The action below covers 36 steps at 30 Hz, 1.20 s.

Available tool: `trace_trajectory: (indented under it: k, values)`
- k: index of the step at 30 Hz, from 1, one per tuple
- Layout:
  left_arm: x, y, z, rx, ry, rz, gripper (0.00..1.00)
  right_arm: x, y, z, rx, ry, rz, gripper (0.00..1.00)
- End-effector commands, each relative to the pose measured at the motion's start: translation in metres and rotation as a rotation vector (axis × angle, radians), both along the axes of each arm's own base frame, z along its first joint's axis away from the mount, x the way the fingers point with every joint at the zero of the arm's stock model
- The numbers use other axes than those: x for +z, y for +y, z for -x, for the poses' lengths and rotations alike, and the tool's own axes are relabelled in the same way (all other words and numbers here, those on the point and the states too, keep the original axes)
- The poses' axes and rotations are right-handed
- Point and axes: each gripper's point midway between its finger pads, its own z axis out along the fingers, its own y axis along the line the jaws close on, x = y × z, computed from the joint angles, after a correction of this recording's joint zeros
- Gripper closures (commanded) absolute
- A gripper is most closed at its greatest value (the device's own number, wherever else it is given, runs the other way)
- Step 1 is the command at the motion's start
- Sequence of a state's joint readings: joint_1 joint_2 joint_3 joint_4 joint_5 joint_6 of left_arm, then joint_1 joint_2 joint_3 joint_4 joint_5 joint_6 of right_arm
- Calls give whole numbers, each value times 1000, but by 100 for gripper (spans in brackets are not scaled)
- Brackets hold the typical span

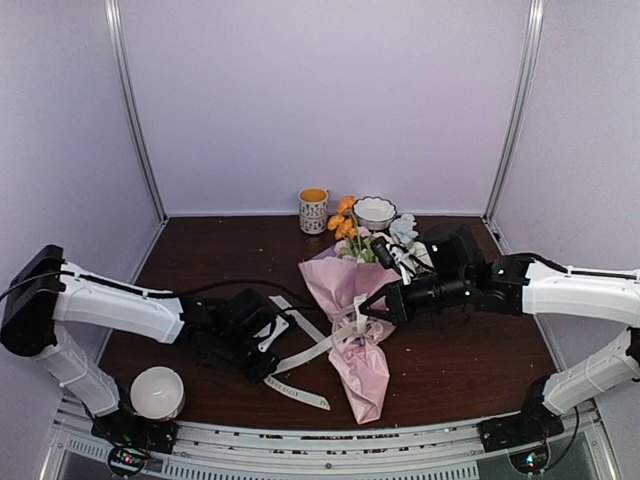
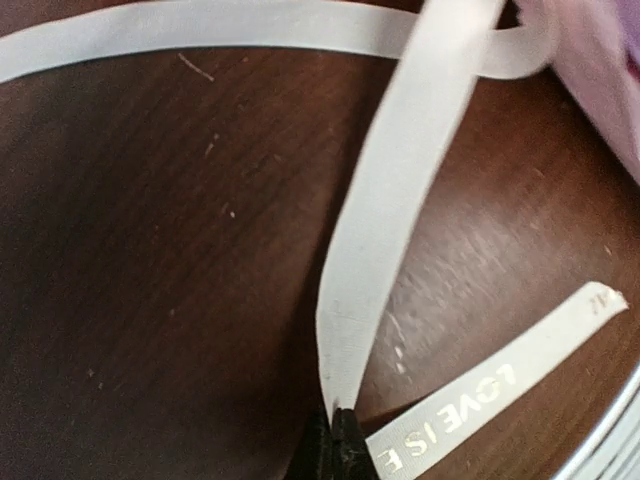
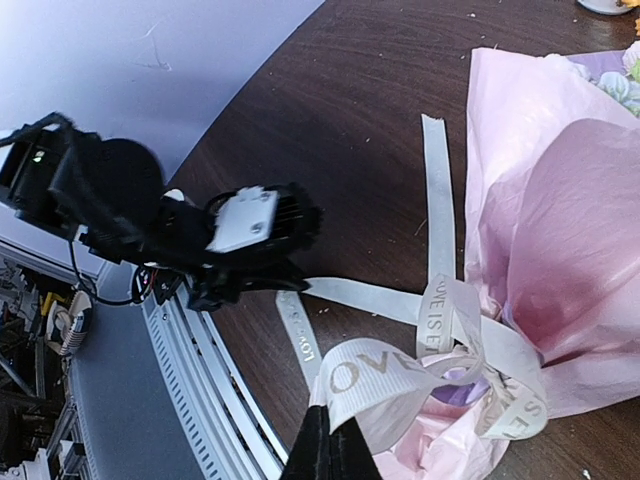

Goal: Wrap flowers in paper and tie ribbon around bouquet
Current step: Cross the half-tied ribbon over the folded bouquet.

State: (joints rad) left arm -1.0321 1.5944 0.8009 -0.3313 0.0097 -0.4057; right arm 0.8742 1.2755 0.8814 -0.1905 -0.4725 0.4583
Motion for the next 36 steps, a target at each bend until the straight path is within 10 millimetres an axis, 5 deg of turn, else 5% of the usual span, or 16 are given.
trace_trajectory:
  k: [1,10,15,22,27,33,36]
  values:
    - [68,-18,22,-157,-131,142,100,16,-1,-18,-45,-36,-11,100]
    - [196,-61,71,-501,-320,380,100,23,-4,-31,-65,-56,5,100]
    - [237,-96,94,-687,-370,474,100,21,-4,-35,-64,-60,16,100]
    - [245,-163,122,-953,-348,554,100,11,-1,-35,-34,-40,41,100]
    - [232,-221,131,-1099,-307,566,100,11,-1,-34,-21,-45,46,100]
    - [203,-260,132,-1192,-356,559,100,10,-7,-34,-12,-49,64,100]
    - [193,-273,122,-1166,-451,516,68,7,-7,-32,0,-44,76,100]
